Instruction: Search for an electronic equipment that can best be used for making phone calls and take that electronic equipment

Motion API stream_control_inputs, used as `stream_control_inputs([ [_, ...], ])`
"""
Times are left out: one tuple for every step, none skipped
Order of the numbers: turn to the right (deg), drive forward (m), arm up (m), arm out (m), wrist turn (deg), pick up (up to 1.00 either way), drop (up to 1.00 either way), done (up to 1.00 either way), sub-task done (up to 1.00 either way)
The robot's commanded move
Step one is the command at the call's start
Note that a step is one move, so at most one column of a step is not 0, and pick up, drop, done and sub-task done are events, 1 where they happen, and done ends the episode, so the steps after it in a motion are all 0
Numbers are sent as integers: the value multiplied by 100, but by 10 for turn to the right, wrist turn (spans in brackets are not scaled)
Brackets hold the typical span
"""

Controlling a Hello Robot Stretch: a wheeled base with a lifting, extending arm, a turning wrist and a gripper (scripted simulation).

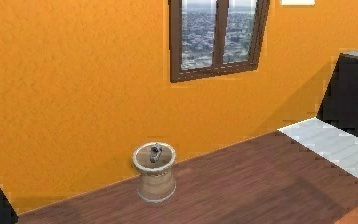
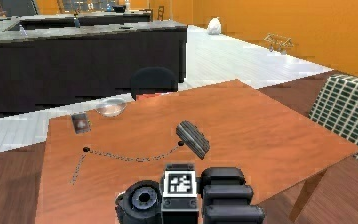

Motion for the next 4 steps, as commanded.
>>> stream_control_inputs([
  [0,0,0,0,450,0,0,0,0],
  [0,0,0,0,450,0,0,0,0],
  [0,0,0,0,210,0,0,0,0],
  [0,0,-30,0,0,0,0,0,0],
])
